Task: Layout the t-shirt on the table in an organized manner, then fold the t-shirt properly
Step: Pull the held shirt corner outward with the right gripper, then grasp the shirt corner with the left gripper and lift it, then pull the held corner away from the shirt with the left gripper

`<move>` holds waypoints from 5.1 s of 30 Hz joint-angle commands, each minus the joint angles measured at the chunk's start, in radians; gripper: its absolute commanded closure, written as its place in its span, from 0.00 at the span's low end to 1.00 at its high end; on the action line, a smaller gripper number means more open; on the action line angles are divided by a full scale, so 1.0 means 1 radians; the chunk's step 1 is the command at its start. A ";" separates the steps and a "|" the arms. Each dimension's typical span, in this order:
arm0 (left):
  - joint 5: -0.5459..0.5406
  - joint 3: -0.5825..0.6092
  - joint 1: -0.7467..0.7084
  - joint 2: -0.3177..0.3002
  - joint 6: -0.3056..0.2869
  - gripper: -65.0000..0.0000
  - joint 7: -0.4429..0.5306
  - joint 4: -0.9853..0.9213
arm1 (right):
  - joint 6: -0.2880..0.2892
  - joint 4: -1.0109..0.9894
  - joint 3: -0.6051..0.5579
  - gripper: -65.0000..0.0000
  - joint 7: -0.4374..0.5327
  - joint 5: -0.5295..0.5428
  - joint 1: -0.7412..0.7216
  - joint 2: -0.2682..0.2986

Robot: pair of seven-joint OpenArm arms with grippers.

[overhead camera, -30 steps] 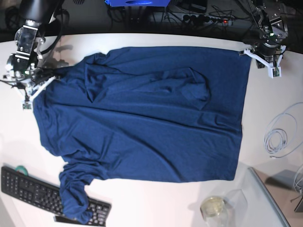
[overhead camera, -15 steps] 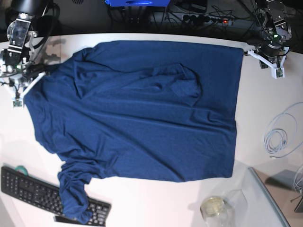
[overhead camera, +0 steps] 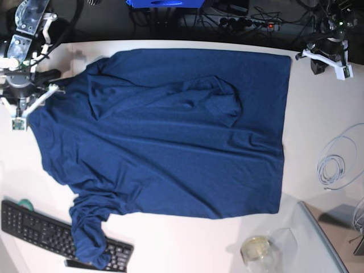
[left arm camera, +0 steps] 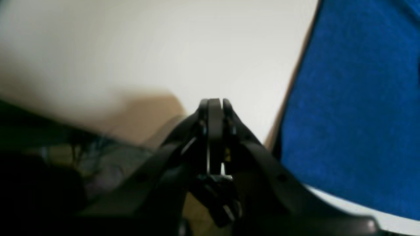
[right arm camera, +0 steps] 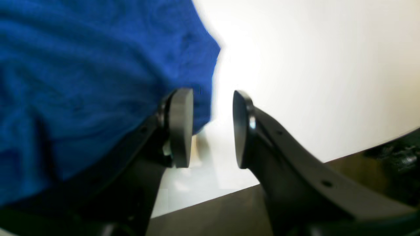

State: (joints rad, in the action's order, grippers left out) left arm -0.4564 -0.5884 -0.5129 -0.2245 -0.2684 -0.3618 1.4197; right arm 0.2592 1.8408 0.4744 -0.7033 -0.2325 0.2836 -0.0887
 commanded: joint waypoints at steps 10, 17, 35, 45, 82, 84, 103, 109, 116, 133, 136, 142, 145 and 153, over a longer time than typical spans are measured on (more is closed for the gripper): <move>-0.025 -0.005 -0.002 0.017 -0.156 0.76 0.017 0.013 | -0.004 0.023 0.002 0.71 0.026 0.238 0.050 -0.039; -0.023 -0.005 0.007 0.006 -0.157 0.77 0.017 0.016 | -0.004 0.053 -0.055 0.72 0.018 0.480 0.165 -0.038; -0.023 -0.005 0.043 -0.014 -0.157 0.77 0.024 0.013 | -0.004 0.049 -0.072 1.00 -0.186 0.499 0.187 -0.038; -0.023 -0.005 0.079 -0.006 -0.165 0.77 0.025 -0.038 | -0.004 0.069 -0.067 1.00 -0.410 0.497 0.151 0.020; 0.488 0.589 0.307 -0.036 -0.207 0.77 0.358 -0.966 | -0.004 0.061 -0.075 1.00 -0.367 0.497 0.197 0.020; 0.545 0.649 0.310 -0.033 -0.207 0.77 0.360 -1.045 | -0.004 0.061 -0.075 1.00 -0.367 0.497 0.197 0.020; 0.187 0.313 -0.304 -0.054 -0.213 1.00 0.588 -0.113 | -0.004 0.168 -0.075 1.00 -0.224 0.497 0.306 0.011; 0.087 0.226 -0.332 -0.046 -0.213 1.00 0.487 0.226 | -0.004 0.168 -0.069 1.00 -0.223 0.497 0.312 -0.007; 0.117 0.193 -0.339 -0.009 -0.216 1.00 0.449 0.312 | -0.004 0.162 -0.069 1.00 -0.226 0.497 0.294 -0.001; 0.147 0.106 -0.346 0.044 -0.314 1.00 0.530 0.171 | -0.004 0.164 -0.076 1.00 -0.220 0.516 0.345 -0.016; 0.149 0.109 -0.326 0.040 -0.335 1.00 0.662 0.111 | -0.004 0.167 -0.076 1.00 -0.184 0.519 0.351 -0.026; 0.245 0.104 -0.283 0.072 -0.334 1.00 0.602 0.083 | -0.004 0.178 -0.075 1.00 -0.108 0.514 0.362 -0.007; 0.242 0.101 -0.287 0.073 -0.371 1.00 0.676 0.030 | -0.004 0.173 -0.078 1.00 -0.091 0.519 0.394 -0.015; 0.242 0.133 -0.281 0.073 -0.368 1.00 0.663 0.020 | -0.004 0.171 -0.075 1.00 -0.088 0.517 0.380 -0.003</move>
State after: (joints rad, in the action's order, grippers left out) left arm -0.1947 -0.4454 -0.7605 -0.1379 -0.6327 0.2794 1.4376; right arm 0.2523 2.0003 0.3973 -0.8009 0.2714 0.6453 -0.0856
